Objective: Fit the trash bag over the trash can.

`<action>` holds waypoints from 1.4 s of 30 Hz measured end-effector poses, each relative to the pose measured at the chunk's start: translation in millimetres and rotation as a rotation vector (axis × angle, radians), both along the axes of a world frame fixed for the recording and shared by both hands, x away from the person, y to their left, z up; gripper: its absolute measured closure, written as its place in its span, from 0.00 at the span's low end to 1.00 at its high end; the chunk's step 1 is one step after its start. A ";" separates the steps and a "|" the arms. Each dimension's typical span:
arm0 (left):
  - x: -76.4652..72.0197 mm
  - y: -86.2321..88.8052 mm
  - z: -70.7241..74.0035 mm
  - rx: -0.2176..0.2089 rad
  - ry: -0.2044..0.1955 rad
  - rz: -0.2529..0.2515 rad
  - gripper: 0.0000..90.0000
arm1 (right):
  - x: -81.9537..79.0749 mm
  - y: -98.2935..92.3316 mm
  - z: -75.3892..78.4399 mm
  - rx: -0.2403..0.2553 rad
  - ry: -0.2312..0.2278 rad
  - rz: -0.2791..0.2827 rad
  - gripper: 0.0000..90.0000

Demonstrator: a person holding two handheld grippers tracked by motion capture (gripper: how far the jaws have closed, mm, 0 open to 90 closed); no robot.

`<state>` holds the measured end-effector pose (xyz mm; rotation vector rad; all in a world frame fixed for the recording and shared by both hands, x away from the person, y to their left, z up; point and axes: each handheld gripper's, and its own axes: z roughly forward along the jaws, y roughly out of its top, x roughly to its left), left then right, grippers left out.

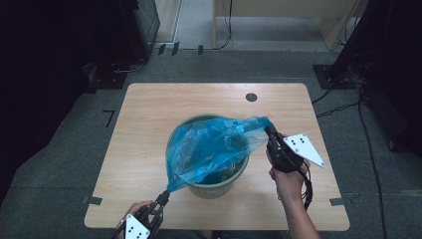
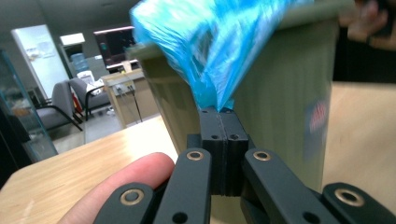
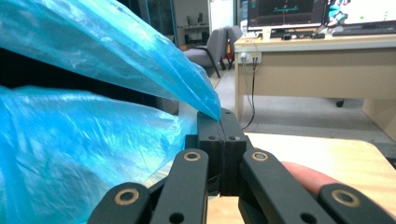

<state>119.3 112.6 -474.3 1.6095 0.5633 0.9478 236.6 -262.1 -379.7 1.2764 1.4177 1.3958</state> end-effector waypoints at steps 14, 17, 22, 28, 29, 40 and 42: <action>11.5 -2.4 -18.2 0.111 0.059 0.019 1.00 | -13.9 2.0 -5.7 0.006 0.032 0.052 1.00; 13.5 -3.0 -20.7 0.051 0.122 0.000 1.00 | -9.2 7.8 -22.0 -0.004 0.083 0.050 1.00; 21.8 6.5 -17.4 -0.198 0.251 -0.015 1.00 | -4.6 19.7 -44.6 -0.017 0.139 0.053 1.00; 36.4 14.4 -24.7 -0.457 0.315 -0.044 1.00 | -8.4 25.1 -51.8 0.040 0.143 0.015 1.00; 39.7 14.4 -26.1 -0.476 0.315 -0.033 1.00 | -9.7 26.6 -53.4 0.038 0.139 0.007 1.00; 58.3 15.4 -27.7 -0.452 0.378 0.035 1.00 | -26.5 43.5 -64.8 -0.004 0.112 -0.022 1.00; 59.1 11.5 -32.6 -0.450 0.417 -0.001 1.00 | -26.4 44.7 -67.0 0.009 0.130 -0.007 1.00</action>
